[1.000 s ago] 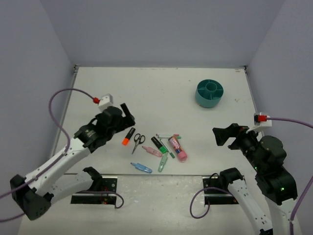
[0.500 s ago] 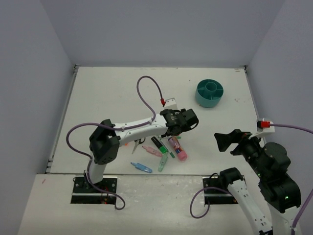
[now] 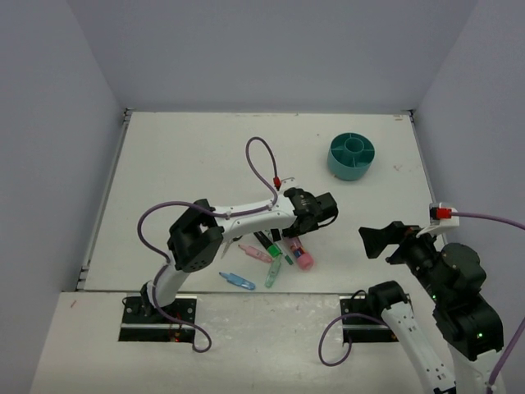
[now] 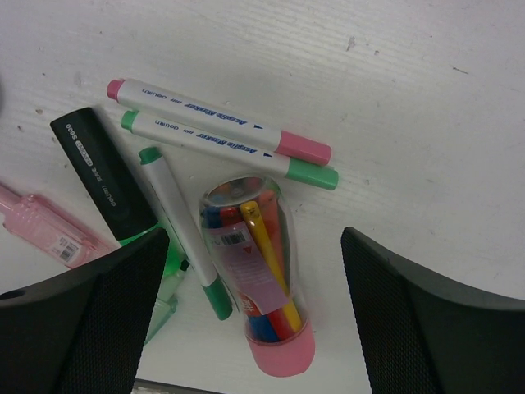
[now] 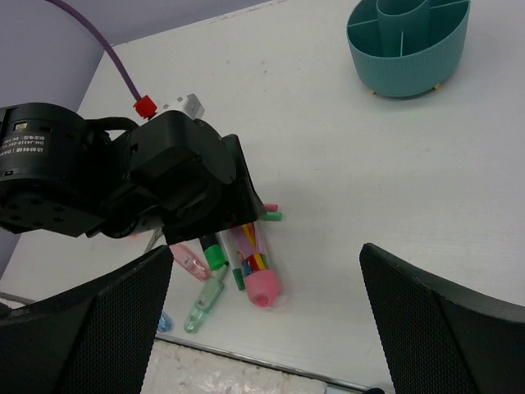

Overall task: Sort the stationery into containers
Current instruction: Pick up the stationery from the center of the board.

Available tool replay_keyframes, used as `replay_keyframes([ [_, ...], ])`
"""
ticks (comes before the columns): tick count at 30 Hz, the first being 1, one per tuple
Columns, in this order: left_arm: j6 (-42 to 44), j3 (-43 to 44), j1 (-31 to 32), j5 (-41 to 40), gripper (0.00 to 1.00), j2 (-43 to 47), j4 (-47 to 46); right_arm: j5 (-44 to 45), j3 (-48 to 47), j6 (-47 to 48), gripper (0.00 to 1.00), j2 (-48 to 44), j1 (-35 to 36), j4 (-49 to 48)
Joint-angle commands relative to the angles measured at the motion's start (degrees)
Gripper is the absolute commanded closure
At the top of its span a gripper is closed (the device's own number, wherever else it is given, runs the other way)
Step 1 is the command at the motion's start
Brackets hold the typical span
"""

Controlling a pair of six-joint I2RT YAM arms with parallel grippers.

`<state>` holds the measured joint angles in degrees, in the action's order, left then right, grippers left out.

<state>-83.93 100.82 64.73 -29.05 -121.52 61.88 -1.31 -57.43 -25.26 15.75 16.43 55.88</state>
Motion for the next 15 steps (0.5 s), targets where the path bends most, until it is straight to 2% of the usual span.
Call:
replay_keyframes([
  [1,-2.05,0.59,0.48,-0.91,0.15,-1.7,0.84,-1.98,1.34,0.34,0.01,0.46,-0.1,-1.12],
  [11,1.59,-3.63,0.48,1.11,0.28,-2.09,-8.11,-2.03,1.62,0.29,0.01,0.44,-0.17,-1.04],
  [15,2.24,-3.68,0.48,2.18,0.3,-3.36,-9.0,-2.03,1.69,0.29,0.01,0.49,-0.17,-1.19],
])
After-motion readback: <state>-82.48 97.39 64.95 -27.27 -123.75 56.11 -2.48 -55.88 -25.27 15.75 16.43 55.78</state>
